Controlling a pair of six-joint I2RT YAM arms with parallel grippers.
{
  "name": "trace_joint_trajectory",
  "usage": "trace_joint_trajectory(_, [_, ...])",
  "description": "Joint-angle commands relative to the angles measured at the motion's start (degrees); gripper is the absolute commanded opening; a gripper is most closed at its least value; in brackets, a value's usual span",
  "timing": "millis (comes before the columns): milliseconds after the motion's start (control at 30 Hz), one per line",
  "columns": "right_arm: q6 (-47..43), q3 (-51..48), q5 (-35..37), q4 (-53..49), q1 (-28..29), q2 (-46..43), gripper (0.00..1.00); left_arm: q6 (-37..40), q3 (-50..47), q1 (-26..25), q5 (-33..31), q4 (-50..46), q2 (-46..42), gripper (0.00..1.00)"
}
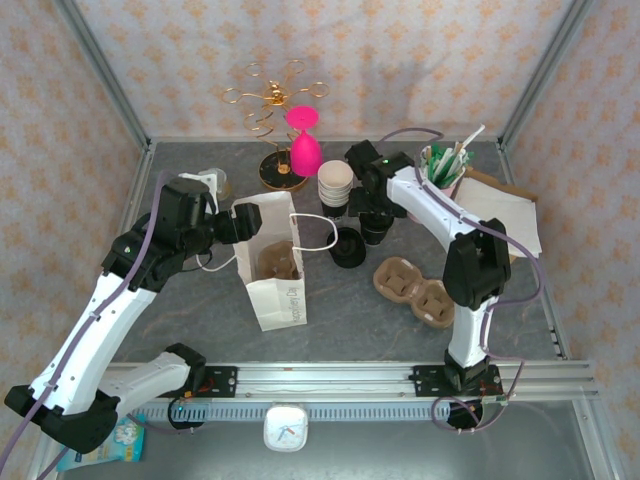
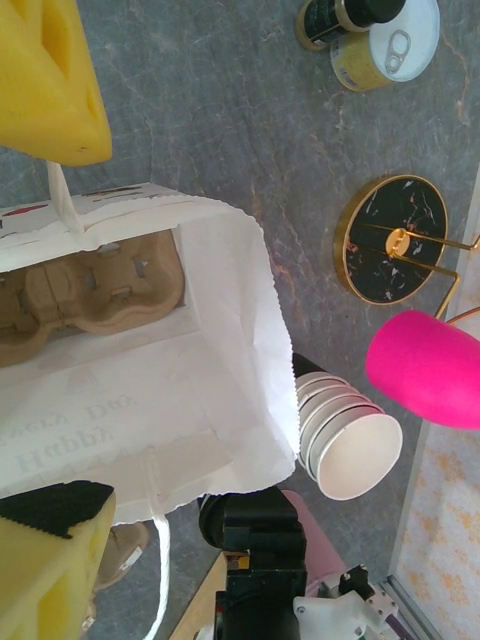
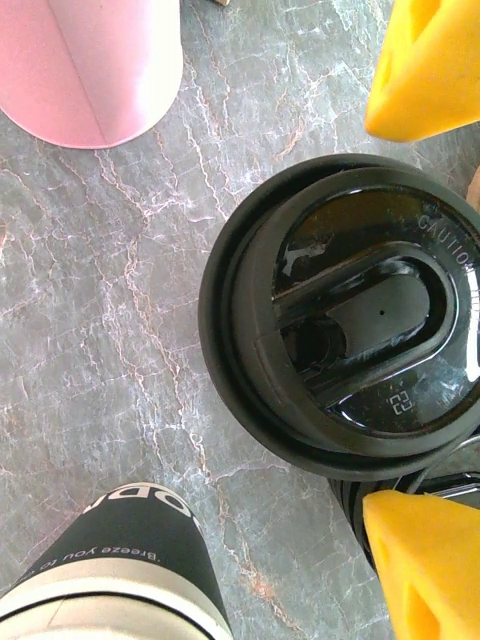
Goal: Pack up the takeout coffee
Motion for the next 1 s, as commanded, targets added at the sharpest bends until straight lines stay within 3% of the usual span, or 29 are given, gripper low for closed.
trace_joint_trajectory(0, [-5.08, 0.75, 0.56, -1.38, -0.69, 0.34, 0.92, -0.44, -0.42, 0.81, -0.54, -1.21, -0.93, 0.84])
trace_joint_trajectory(167, [-10.26, -0.62, -5.28, 1.85, -1.36, -1.05, 0.91, -1.07, -0.13, 0.9, -0.62, -1.84, -1.03, 0.84])
trace_joint_trajectory(967, [-14.18, -2.15, -4.36, 0.71, -1.89, 0.95, 0.87, -2.11, 1.06, 1.31, -1.15, -4.98, -1.33, 0.84])
